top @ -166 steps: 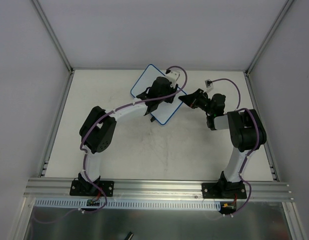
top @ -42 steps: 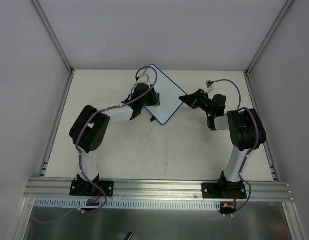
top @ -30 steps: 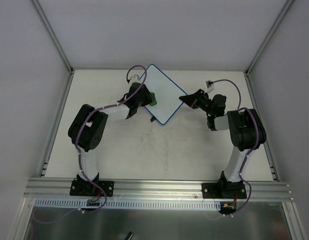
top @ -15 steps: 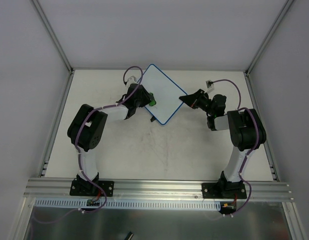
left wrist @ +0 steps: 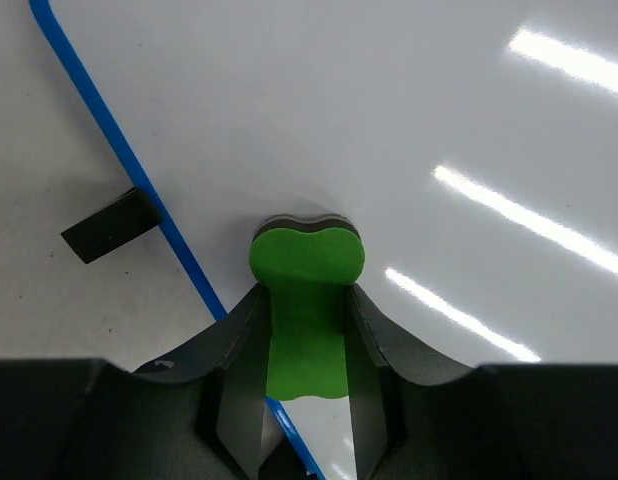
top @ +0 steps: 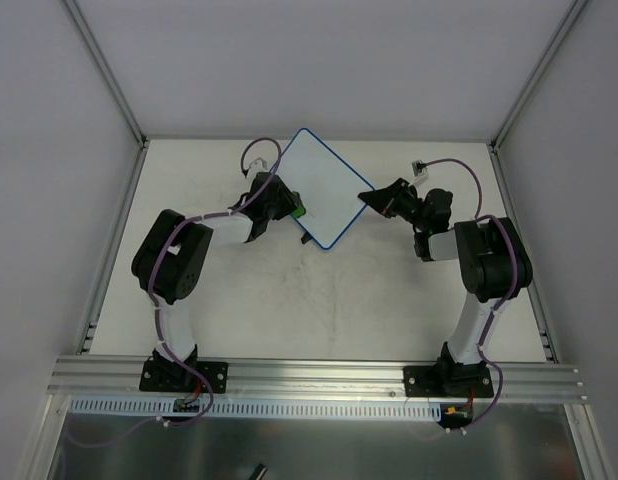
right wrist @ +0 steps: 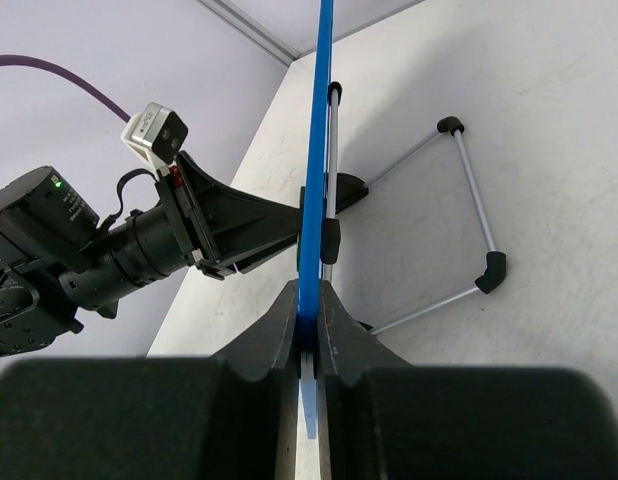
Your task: Erase the whiteboard
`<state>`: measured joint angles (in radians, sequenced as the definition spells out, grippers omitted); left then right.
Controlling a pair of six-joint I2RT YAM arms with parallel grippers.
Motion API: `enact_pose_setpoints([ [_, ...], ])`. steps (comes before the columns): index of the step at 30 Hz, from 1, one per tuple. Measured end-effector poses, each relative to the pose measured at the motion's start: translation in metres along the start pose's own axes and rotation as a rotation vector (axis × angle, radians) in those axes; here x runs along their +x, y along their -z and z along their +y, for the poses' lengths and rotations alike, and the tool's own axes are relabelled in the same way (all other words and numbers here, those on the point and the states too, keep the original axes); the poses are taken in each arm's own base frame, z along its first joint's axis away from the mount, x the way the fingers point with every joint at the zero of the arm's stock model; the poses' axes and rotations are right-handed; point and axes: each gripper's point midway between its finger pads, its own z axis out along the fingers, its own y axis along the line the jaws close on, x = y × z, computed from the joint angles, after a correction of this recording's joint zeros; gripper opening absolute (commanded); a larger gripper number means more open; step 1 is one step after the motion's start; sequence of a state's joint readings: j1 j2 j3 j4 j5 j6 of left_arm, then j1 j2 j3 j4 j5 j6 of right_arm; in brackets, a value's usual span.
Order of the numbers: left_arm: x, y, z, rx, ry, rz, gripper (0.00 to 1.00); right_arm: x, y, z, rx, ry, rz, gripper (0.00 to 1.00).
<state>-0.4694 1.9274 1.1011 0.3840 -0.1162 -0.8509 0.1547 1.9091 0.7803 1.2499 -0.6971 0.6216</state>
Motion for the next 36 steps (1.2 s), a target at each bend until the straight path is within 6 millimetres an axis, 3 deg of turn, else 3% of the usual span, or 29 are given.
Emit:
enact_pose_setpoints([
  [12,0.021,0.017,0.026,-0.091,-0.116,-0.002,0.00,0.000,0.000,0.001,-0.005,0.003,0.003,0.00],
  [18,0.036,0.025,0.015,-0.069,-0.227,0.001,0.00,0.000,0.000,0.001,-0.006,0.003,0.002,0.00],
  [27,0.034,0.024,0.010,-0.036,-0.315,0.002,0.00,0.000,0.000,0.001,-0.006,0.003,0.002,0.00],
  [36,0.022,0.013,-0.018,0.068,-0.327,0.020,0.00,-0.001,0.000,0.000,-0.002,0.003,-0.002,0.00],
])
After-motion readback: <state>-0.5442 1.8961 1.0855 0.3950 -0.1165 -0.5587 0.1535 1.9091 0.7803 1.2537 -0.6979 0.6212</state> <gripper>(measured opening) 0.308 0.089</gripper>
